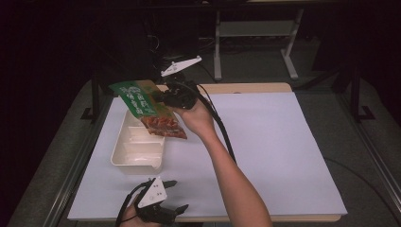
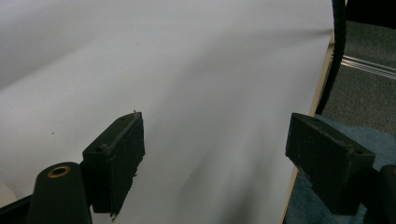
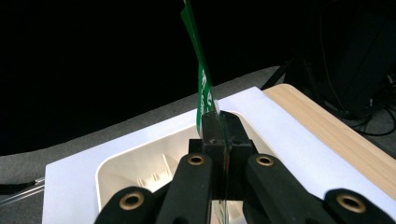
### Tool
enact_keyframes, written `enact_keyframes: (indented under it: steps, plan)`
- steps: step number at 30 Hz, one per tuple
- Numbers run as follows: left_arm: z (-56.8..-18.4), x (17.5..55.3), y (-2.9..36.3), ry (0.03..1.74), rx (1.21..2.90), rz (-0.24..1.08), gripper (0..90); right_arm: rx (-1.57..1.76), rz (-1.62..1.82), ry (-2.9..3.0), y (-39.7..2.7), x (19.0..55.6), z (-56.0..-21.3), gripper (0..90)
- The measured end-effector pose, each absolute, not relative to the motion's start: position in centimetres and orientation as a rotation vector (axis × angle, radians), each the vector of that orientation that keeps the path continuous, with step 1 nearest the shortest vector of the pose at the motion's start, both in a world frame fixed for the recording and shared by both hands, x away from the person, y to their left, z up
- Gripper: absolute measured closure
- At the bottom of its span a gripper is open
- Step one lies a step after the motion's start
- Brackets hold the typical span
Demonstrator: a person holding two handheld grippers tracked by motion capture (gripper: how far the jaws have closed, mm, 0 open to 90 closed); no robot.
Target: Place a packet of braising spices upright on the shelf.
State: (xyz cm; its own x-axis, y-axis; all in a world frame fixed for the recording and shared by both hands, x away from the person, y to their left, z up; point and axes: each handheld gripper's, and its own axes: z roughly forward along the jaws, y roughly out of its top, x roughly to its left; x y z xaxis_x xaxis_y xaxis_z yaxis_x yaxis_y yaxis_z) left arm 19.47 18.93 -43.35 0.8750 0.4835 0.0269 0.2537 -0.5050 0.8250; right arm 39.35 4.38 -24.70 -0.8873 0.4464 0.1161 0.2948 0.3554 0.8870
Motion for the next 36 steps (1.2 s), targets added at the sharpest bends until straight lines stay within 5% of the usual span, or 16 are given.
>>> enact_keyframes:
  steps: [15, 36]
  plan:
    - [-43.2, 19.4, 19.3, 0.520, 2.121, 0.334, 18.6, 0.686, 1.595, 2.483, 8.9, 40.5, -27.2, 90.0]
    - [-43.2, 19.4, 19.3, 0.529, 2.121, 0.326, 18.6, 0.721, 1.584, 2.492, 10.0, 41.4, -30.2, 84.6]
